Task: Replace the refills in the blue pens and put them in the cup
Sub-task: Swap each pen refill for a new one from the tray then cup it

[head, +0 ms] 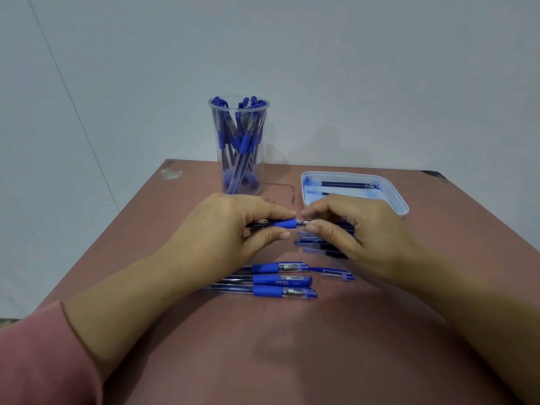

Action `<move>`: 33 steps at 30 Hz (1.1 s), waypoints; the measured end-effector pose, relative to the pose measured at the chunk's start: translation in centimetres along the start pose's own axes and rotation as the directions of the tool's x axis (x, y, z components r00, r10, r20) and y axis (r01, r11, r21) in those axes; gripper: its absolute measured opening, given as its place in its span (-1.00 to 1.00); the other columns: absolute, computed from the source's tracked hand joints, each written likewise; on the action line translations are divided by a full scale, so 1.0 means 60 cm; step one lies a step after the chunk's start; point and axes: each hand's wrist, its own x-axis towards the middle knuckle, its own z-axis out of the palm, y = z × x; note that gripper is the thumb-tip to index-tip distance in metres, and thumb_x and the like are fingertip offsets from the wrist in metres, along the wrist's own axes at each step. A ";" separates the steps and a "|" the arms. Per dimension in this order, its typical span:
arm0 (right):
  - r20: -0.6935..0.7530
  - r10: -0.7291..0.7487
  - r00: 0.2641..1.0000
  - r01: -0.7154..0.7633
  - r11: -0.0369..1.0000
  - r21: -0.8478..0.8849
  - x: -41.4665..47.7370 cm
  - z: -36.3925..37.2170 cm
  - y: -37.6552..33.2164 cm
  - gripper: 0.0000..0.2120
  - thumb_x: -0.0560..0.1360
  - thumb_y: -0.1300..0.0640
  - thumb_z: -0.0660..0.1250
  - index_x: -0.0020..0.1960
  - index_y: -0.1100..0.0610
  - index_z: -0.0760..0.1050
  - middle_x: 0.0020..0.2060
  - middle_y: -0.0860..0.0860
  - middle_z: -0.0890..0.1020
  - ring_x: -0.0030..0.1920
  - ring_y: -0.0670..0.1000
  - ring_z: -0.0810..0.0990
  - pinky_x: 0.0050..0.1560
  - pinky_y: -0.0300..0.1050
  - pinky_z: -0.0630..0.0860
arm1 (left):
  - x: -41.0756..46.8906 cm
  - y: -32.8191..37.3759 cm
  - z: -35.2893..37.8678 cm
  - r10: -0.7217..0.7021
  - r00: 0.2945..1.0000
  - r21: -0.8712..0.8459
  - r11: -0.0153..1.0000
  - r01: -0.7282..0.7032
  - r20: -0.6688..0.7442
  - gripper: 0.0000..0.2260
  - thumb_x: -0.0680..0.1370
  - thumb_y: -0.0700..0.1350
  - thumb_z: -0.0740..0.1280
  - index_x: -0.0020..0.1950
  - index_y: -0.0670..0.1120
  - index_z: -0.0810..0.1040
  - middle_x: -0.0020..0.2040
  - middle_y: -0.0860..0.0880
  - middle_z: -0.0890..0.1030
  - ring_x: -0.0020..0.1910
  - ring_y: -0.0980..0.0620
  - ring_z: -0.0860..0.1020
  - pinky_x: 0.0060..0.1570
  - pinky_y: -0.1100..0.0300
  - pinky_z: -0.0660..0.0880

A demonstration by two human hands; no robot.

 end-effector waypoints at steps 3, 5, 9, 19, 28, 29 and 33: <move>-0.048 -0.106 0.993 0.102 0.991 -0.088 0.000 -0.003 0.004 -0.82 0.47 -0.03 0.38 0.07 -0.12 0.49 -0.16 -0.23 0.56 -0.09 -0.19 0.55 -0.07 -0.31 0.48 | 0.000 0.000 0.000 0.006 1.000 -0.001 1.000 -0.006 -0.014 -0.68 0.48 0.18 0.31 0.16 0.12 0.65 -0.12 0.36 0.56 -0.14 0.33 0.58 -0.15 0.45 0.47; -0.050 -0.126 0.991 0.120 0.987 -0.108 0.001 -0.002 0.006 -0.89 0.50 0.01 0.36 0.01 -0.04 0.54 -0.19 -0.22 0.55 -0.14 -0.17 0.55 -0.12 -0.27 0.48 | 0.000 0.001 0.000 0.016 1.000 -0.003 1.000 -0.016 -0.013 -0.68 0.48 0.19 0.31 0.16 0.12 0.65 -0.13 0.36 0.56 -0.15 0.34 0.57 -0.15 0.47 0.46; -0.019 -0.057 0.998 0.056 0.996 -0.063 -0.001 -0.004 0.006 -0.80 0.52 -0.14 0.24 -0.01 -0.05 0.55 -0.21 -0.17 0.58 -0.14 -0.11 0.57 -0.14 -0.22 0.48 | 0.001 0.001 0.000 0.027 1.000 -0.002 1.000 -0.027 -0.004 -0.67 0.49 0.20 0.29 0.17 0.13 0.64 -0.11 0.38 0.55 -0.13 0.35 0.57 -0.13 0.45 0.47; 0.007 -0.087 0.996 0.087 0.995 -0.055 0.001 -0.008 0.010 -0.82 0.52 -0.15 0.24 0.08 -0.15 0.49 -0.18 -0.21 0.56 -0.09 -0.13 0.56 -0.09 -0.26 0.48 | 0.000 0.001 0.003 0.013 1.000 -0.017 1.000 -0.013 -0.009 -0.69 0.49 0.18 0.32 0.17 0.12 0.64 -0.08 0.29 0.64 -0.12 0.32 0.58 -0.13 0.39 0.50; 0.018 -0.089 0.996 0.090 0.993 -0.073 0.001 -0.010 0.008 -0.77 0.55 -0.16 0.17 -0.04 -0.08 0.54 -0.22 -0.18 0.57 -0.16 -0.15 0.55 -0.16 -0.34 0.42 | -0.001 0.006 0.006 0.021 0.999 -0.015 1.000 -0.022 -0.029 -0.68 0.50 0.20 0.29 0.17 0.13 0.64 -0.06 0.22 0.67 -0.13 0.29 0.60 -0.16 0.32 0.52; 0.021 -0.096 0.995 0.097 0.993 -0.066 0.001 -0.013 0.007 -0.80 0.54 -0.15 0.21 0.01 -0.09 0.54 -0.19 -0.21 0.57 -0.13 -0.16 0.56 -0.13 -0.35 0.44 | -0.001 0.007 0.006 0.021 0.999 -0.022 1.000 -0.021 -0.029 -0.69 0.50 0.19 0.30 0.17 0.14 0.63 -0.05 0.22 0.66 -0.12 0.29 0.60 -0.15 0.30 0.53; -0.008 -0.173 0.985 0.171 0.980 -0.104 0.001 -0.018 -0.004 -0.85 0.49 -0.04 0.32 0.00 -0.01 0.56 -0.19 -0.28 0.53 -0.14 -0.23 0.54 -0.11 -0.37 0.46 | -0.002 0.014 0.007 0.047 0.998 -0.027 0.998 -0.048 -0.050 -0.70 0.51 0.14 0.32 0.18 0.10 0.64 -0.04 0.20 0.67 -0.11 0.27 0.61 -0.14 0.27 0.54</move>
